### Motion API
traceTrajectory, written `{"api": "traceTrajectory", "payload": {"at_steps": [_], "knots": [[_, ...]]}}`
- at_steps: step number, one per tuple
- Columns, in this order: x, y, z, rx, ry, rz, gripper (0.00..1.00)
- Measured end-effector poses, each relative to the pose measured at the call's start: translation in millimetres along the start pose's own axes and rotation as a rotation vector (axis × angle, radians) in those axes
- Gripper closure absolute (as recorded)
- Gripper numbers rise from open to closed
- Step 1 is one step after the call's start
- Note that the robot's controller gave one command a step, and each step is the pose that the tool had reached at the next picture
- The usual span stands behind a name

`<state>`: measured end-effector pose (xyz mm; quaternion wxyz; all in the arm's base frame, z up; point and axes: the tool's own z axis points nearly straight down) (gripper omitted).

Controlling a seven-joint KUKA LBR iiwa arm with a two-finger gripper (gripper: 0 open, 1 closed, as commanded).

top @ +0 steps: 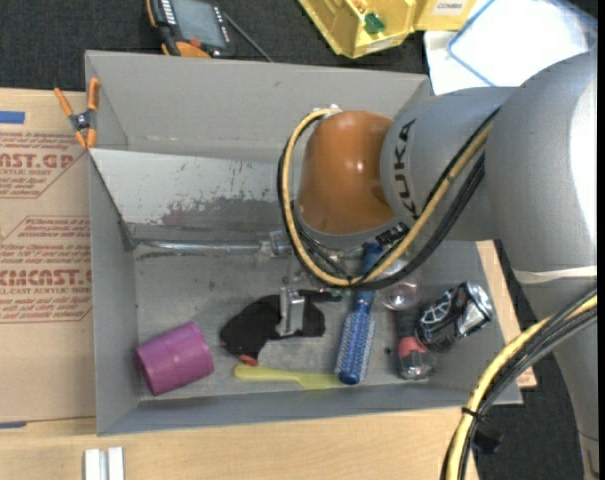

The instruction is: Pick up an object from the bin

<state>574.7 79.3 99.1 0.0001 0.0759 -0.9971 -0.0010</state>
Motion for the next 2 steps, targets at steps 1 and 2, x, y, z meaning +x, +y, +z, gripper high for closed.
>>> {"api": "traceTrajectory", "payload": {"at_steps": [1, 2], "knots": [[28.3, -24, 29, 0.001, -0.015, 0.049, 0.0], [21.1, 11, 28, 0.0, -0.005, -0.102, 1.0]]}}
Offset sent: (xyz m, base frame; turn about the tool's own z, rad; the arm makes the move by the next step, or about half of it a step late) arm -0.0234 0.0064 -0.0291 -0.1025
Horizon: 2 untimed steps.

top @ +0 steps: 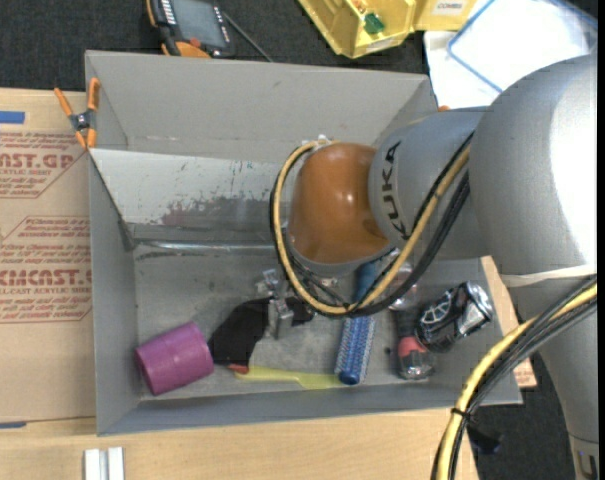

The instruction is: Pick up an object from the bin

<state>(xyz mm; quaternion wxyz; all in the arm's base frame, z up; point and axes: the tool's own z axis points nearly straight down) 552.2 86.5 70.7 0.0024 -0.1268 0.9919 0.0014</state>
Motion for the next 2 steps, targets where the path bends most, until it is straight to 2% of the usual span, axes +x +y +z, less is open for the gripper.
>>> {"api": "traceTrajectory", "payload": {"at_steps": [2], "knots": [[0.2, 0.0, -0.9, 0.0, 0.0, 0.001, 1.0]]}}
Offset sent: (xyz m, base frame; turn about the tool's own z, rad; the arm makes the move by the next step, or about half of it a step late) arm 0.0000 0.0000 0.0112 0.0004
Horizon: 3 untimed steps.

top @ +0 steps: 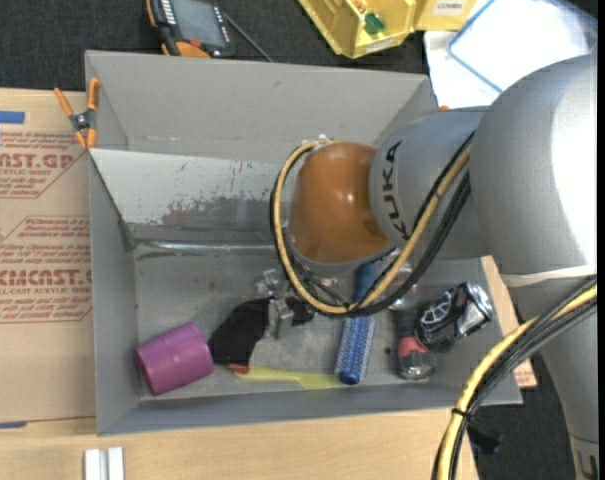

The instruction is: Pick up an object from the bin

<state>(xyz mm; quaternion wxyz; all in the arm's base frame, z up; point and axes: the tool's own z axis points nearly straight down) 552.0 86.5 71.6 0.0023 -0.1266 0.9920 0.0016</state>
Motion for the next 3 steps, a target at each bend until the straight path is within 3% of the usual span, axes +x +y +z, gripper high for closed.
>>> {"api": "traceTrajectory", "payload": {"at_steps": [3], "knots": [[2.4, 1, -33, 0.0, 0.009, 0.0, 1.0]]}}
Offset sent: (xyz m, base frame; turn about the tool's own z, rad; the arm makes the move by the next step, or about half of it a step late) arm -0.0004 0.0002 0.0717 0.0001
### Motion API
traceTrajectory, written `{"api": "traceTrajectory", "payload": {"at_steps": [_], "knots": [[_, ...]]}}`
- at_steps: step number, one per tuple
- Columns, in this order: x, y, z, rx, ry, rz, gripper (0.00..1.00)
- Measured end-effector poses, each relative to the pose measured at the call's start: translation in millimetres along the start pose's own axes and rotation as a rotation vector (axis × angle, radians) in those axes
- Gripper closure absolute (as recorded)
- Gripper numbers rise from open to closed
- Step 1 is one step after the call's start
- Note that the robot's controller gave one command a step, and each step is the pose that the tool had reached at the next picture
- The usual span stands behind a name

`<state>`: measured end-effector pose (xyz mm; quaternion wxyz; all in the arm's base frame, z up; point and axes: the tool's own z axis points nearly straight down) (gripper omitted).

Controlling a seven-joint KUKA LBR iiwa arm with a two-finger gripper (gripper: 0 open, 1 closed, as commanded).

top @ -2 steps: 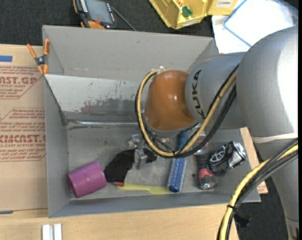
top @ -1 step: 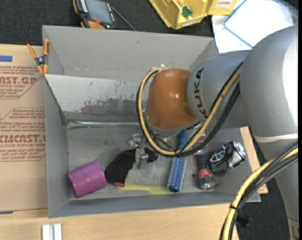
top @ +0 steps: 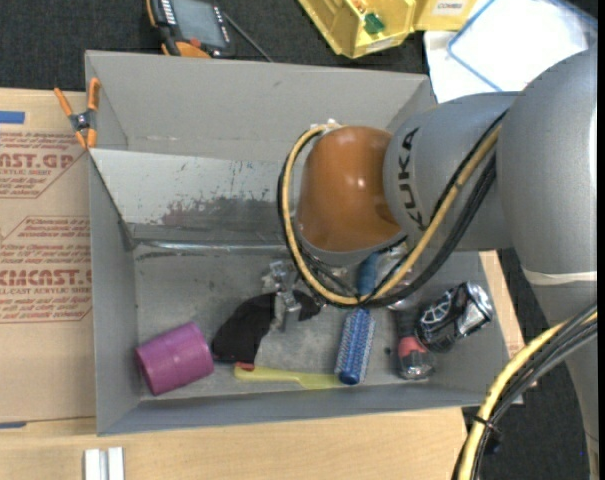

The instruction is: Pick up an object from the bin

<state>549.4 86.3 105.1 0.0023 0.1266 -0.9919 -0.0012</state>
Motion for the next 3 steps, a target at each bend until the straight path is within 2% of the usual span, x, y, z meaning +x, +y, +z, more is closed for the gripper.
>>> {"api": "traceTrajectory", "payload": {"at_steps": [3], "knots": [[-2.1, 0, -50, 0.001, -0.008, 0.0, 1.0]]}}
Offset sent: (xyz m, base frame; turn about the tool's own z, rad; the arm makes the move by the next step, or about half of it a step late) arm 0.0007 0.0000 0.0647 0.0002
